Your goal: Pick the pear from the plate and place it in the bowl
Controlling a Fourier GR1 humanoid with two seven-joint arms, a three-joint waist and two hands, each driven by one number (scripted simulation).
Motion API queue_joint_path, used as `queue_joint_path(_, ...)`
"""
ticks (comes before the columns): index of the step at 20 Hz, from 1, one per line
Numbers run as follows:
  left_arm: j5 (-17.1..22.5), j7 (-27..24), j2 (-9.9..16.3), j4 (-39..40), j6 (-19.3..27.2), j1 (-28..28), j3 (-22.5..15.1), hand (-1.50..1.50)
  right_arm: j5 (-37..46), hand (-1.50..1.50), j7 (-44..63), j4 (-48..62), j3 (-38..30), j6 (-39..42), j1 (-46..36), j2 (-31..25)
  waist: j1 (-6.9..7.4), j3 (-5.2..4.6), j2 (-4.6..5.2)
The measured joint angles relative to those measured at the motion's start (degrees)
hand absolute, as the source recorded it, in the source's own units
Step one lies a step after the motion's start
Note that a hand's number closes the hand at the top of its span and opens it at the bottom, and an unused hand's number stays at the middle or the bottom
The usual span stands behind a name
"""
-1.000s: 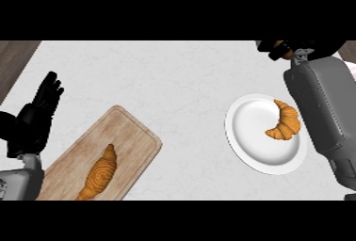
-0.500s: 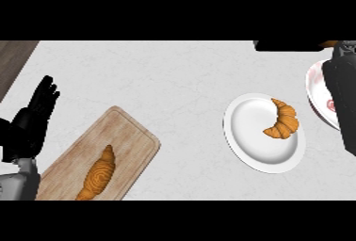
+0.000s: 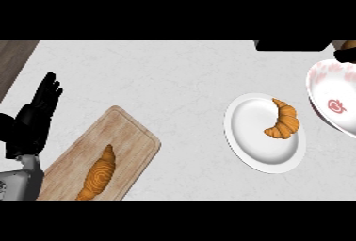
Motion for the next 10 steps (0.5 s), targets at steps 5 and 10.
queue_joint_path(5, -0.4, -0.2, -0.6, -0.7, -0.2, 0.4, 0.1, 0.00, -3.0, 1.50, -8.9, 10.1, -3.8, -5.7, 0.0, -3.2, 0.41, 0.01, 0.13)
queue_joint_path(10, -0.6, -1.2, -0.7, 0.1, -0.7, 0.3, 0.5, 0.00, -4.4, 1.50, -12.5, 19.9, -6.1, -4.5, 0.2, -6.8, 0.79, -0.01, 0.38)
